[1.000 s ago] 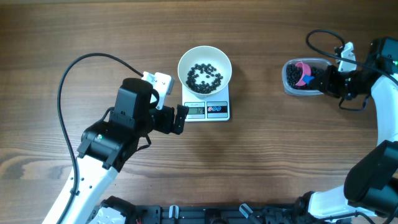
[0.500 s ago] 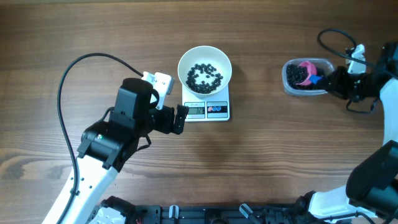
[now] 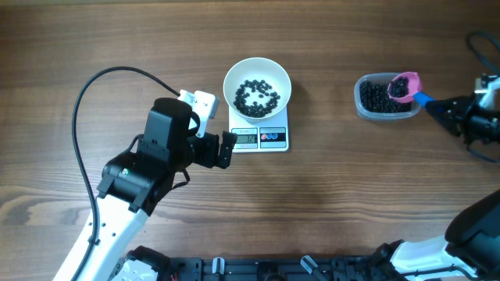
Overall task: Scoop item into bowl and weigh 150g on scale
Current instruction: 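Scoop black beans and lift the filled scoop with the right gripper, then carry the scoop over the white bowl and tilt to pour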
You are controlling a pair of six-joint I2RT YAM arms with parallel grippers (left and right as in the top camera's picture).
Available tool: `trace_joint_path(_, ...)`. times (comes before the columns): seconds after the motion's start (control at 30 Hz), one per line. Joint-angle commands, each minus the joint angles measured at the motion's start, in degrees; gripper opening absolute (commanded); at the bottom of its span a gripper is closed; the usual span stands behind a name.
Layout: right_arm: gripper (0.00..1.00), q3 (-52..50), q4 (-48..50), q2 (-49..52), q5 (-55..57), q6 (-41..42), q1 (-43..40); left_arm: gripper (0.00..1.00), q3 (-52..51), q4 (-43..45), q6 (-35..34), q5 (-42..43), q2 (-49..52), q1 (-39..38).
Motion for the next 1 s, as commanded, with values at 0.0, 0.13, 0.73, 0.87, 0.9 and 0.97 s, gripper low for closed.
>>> trace_joint_path(0.0, 0.04, -0.48, -1.62, 0.63, -11.43, -0.17, -2.58, 1.0, 0.28, -0.02, -0.33, -0.57, 0.13, -0.15)
trace_joint_path(0.13, 0.04, -0.48, -5.11, 0.63, -20.04, -0.17, -3.72, 1.0, 0.28, -0.02, -0.33, -0.57, 0.13, -0.17)
trace_joint_path(0.73, 0.04, -0.46, -9.62, 0.35, -18.01, -4.52, 20.2, 1.0, 0.28, -0.02, -0.33, -0.57, 0.13, -0.17)
trace_joint_path(0.87, 0.04, -0.46, -4.68, -1.14, -15.98, -1.29, 27.47, 1.0, 0.28, -0.02, -0.33, -0.55, 0.13, -0.17)
trace_joint_path(0.9, 0.04, -0.46, -3.43, -1.36, -14.91, -0.37, 28.72, 1.0, 0.28, -0.02, -0.33, -0.57, 0.13, -0.17)
trace_joint_path(0.97, 0.04, -0.46, -0.74, -1.92, -14.29, 0.55, 31.87, 1.0, 0.28, -0.02, -0.33, -0.57, 0.13, -0.17)
